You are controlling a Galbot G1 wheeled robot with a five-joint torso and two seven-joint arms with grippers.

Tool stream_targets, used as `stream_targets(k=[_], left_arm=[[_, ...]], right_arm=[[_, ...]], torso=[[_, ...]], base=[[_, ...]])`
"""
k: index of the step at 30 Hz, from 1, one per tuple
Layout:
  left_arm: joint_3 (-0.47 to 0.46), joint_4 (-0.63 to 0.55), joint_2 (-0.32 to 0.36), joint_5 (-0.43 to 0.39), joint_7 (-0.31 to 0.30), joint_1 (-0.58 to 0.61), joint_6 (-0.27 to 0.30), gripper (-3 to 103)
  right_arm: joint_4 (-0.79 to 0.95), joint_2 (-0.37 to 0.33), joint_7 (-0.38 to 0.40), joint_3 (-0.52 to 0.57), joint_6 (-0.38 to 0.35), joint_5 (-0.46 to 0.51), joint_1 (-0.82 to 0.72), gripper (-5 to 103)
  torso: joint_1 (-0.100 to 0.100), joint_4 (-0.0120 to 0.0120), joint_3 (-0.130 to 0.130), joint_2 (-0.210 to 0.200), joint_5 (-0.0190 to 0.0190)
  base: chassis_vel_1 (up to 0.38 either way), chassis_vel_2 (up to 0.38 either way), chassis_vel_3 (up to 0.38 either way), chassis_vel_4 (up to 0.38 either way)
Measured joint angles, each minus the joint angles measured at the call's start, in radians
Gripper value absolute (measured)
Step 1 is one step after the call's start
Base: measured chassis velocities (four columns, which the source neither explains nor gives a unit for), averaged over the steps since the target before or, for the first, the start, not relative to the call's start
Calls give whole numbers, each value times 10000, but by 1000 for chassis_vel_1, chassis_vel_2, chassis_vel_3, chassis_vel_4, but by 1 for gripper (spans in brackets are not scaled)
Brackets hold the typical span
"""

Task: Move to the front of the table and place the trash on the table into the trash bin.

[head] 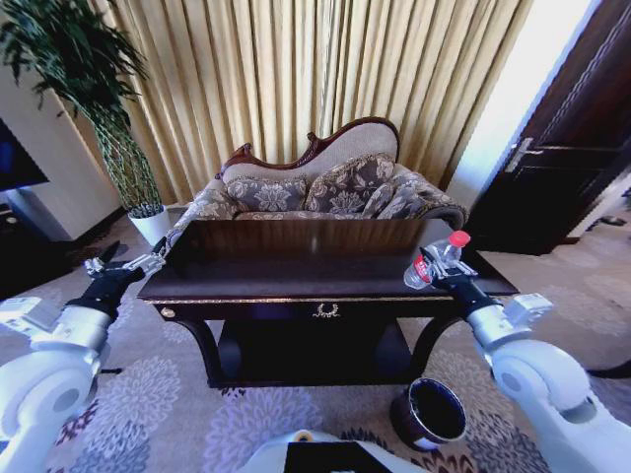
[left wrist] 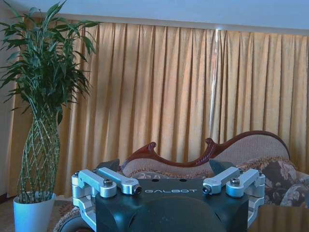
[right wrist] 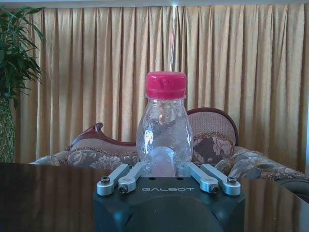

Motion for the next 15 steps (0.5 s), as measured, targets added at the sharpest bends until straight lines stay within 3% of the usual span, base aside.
stream_targets(k=[15], left_arm=[[290, -1, 54, 95, 112, -62, -9, 100]], right_arm=[[-42, -52, 2, 43, 30, -49, -6, 21]], torso=[[-1, 0, 0, 0, 1]], base=[[103, -108, -101, 104]])
